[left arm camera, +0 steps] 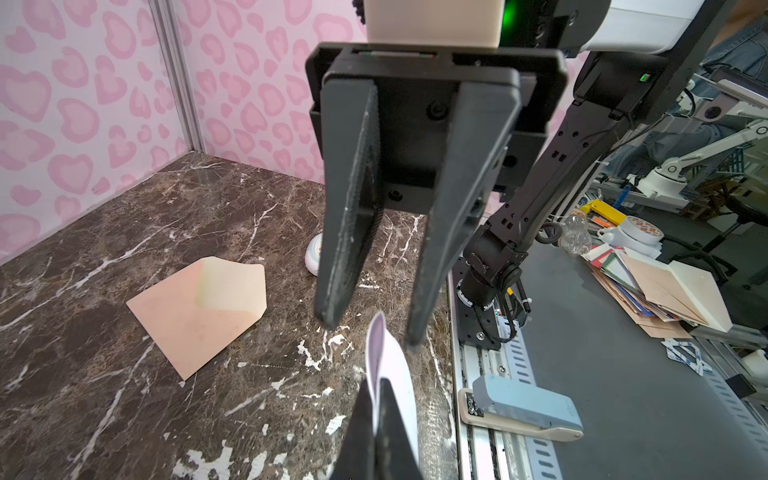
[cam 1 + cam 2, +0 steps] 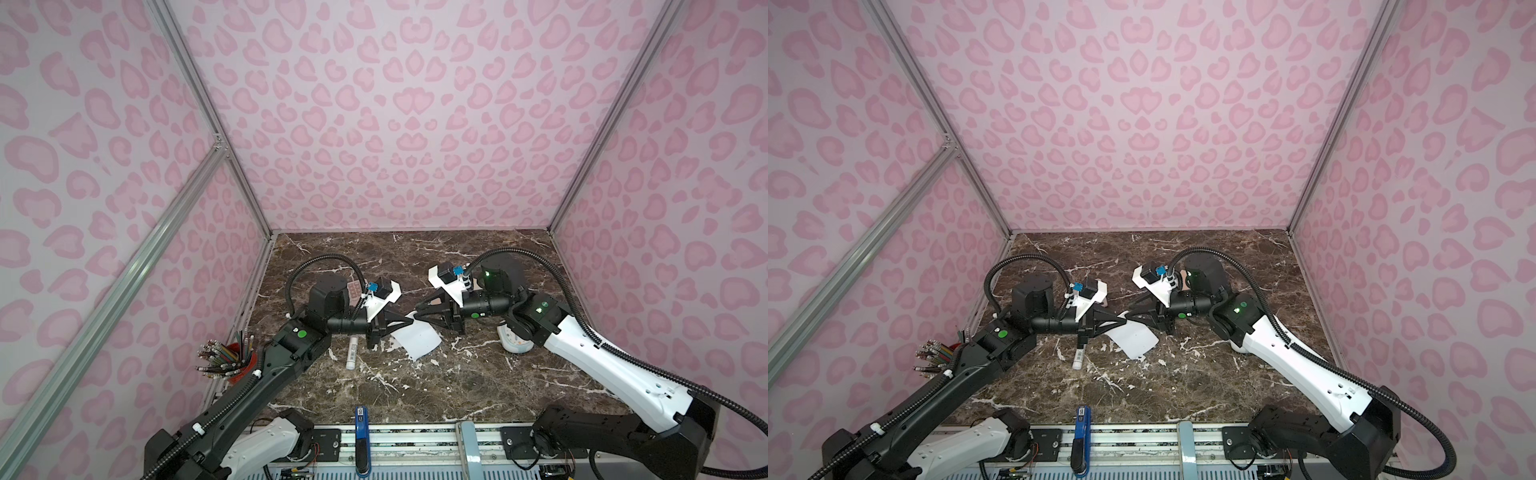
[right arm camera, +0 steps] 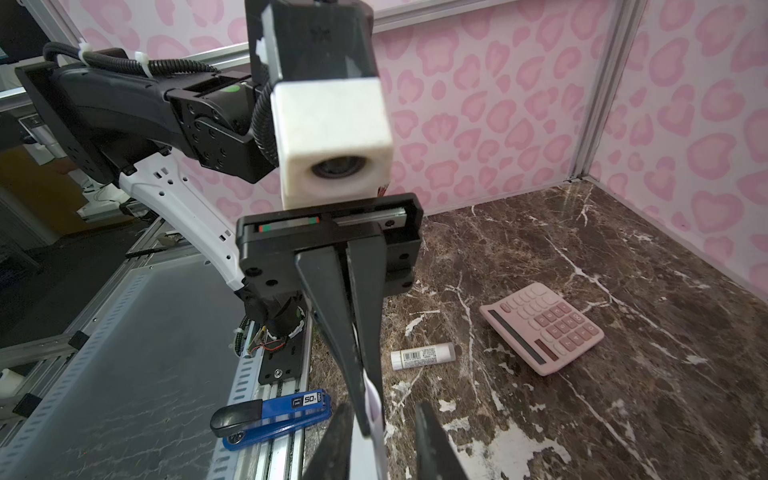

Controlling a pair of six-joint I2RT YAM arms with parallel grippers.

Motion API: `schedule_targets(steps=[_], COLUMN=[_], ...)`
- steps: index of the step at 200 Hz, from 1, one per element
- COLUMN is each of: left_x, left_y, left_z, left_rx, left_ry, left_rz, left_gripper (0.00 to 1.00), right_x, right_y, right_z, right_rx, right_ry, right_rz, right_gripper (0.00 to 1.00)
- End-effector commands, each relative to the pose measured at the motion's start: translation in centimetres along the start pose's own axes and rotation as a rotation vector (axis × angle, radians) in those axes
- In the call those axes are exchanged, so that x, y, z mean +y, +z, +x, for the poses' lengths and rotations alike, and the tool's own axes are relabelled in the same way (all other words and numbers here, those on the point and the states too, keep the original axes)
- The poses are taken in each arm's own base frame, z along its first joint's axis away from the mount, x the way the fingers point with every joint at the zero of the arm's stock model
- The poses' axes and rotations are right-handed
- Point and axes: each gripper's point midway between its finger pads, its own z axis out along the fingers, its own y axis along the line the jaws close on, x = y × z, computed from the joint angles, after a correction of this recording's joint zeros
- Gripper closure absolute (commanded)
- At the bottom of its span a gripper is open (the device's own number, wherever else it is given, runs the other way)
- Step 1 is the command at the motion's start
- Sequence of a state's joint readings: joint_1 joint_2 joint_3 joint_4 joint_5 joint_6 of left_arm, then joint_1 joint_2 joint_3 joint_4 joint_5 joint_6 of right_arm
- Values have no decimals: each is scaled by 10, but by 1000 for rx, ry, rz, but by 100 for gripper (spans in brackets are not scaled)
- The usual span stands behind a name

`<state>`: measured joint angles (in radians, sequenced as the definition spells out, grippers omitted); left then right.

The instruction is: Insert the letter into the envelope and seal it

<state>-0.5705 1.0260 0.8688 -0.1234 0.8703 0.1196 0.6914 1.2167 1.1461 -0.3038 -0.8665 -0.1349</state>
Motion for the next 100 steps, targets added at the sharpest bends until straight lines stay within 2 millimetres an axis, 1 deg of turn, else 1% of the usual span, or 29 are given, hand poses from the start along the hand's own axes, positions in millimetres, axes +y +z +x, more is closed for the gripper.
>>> schedule_targets(steps=[1,9,16,33,52,100], left_x=[1,1,1,2,2,7], left_y=[-1,-1,-2,-2,-2,-2], left_z=[-7,-8,-9,-10,-11,-15], left_rx=[-27,-30,-36,-44,-51,-68], left_ry=[30,33,39,42,44,51], left_rz=[-8,-13,-15,-19,-23,-54], left_gripper=[96,96,96,96,96,96], right_x=[1,1,1,0,-2,1], right_y=[3,4,4,5,6,6], right_z=[-1,-1,1,2,4,8], right_rx=[-15,-11,-6,-3,3,12], right_ry=[9,13,17,23,27,30], right_rz=[-28,-29,-29,-34,-37,-51], right_gripper=[72,73,75,88,100,100])
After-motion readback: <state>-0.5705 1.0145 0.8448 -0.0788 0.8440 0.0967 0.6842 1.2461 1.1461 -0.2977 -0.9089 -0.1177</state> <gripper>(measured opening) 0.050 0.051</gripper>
